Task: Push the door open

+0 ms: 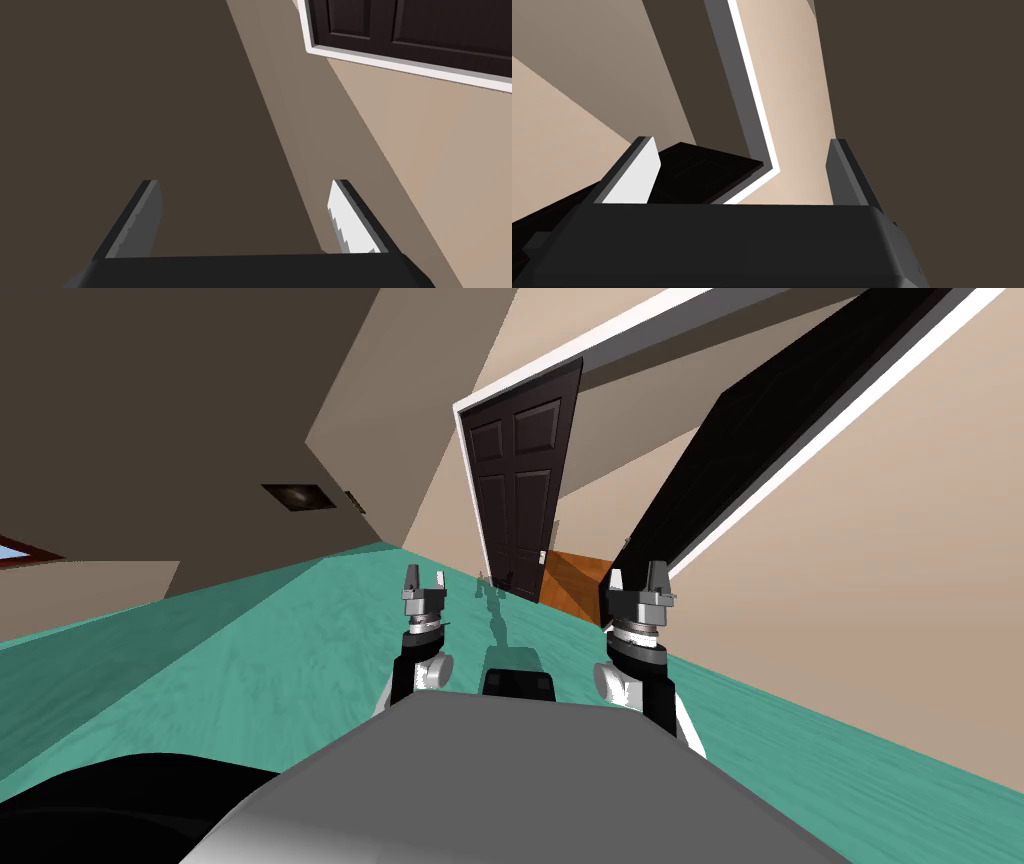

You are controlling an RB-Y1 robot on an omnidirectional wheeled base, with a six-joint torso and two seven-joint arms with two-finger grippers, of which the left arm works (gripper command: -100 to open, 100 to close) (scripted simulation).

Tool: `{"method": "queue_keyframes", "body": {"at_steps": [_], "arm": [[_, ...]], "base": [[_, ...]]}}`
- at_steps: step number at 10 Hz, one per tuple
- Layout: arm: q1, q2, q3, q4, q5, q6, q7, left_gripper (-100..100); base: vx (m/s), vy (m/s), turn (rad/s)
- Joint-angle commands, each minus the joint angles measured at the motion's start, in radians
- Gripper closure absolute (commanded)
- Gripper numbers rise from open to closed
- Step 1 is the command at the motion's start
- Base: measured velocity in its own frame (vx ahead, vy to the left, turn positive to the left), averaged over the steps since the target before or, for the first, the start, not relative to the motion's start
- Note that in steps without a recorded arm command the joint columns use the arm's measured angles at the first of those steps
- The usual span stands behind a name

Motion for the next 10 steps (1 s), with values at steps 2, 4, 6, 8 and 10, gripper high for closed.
{"method": "queue_keyframes", "body": {"at_steps": [2,4,6,8,10], "arm": [[-0.014,0.011,-0.006,0.050,-0.003,-0.007,-0.001,-100],[-0.026,0.018,-0.011,0.095,-0.005,-0.014,-0.001,-100],[-0.041,0.027,-0.017,0.151,-0.008,-0.022,-0.002,-100],[-0.054,0.033,-0.023,0.200,-0.010,-0.029,-0.002,-100],[-0.069,0.038,-0.029,0.255,-0.013,-0.037,-0.003,-100]], "base": [[0.143,-0.023,-0.059],[0.150,-0.034,-0.045],[0.180,-0.034,-0.072],[0.155,-0.055,-0.054],[0.136,-0.041,-0.066]]}}
